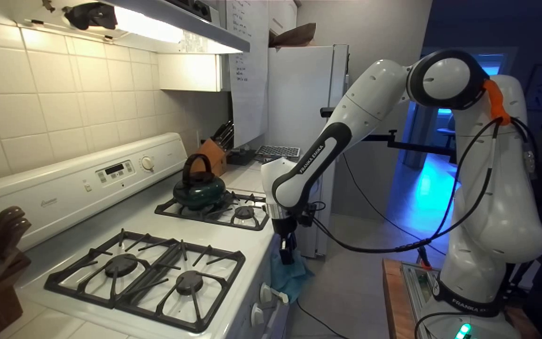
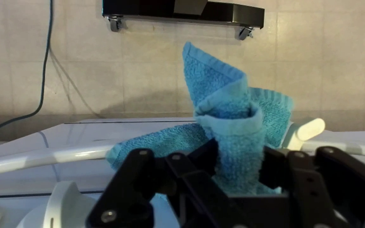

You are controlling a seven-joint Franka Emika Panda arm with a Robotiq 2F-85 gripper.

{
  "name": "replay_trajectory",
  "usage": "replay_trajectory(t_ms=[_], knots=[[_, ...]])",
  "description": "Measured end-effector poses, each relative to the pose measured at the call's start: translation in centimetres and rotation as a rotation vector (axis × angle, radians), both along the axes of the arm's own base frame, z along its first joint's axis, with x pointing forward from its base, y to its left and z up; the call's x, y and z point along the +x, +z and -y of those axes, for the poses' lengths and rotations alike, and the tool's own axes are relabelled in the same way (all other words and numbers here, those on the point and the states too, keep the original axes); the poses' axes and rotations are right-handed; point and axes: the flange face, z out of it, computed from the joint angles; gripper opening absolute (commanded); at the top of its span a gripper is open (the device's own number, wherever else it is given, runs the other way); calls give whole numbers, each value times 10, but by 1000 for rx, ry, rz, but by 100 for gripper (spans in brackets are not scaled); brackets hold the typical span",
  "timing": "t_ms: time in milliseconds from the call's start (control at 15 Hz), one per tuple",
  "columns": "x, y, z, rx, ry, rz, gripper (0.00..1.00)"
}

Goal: Wipe the front part of the stove with the towel, and then hang it

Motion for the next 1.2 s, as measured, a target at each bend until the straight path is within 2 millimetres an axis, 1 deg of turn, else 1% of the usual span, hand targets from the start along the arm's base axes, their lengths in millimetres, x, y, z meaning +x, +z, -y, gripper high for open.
replay_trajectory(t_ms=[133,200,533,733,933,1200], knots=[[1,6,5,-3,-30,14,3],[2,12,6,-4,-37,27,3],[7,56,0,-8,-37,110,3],[6,72,-3,-9,-33,140,3],[7,77,-3,-12,-35,161,3],[3,68,-3,-19,-33,201,3]])
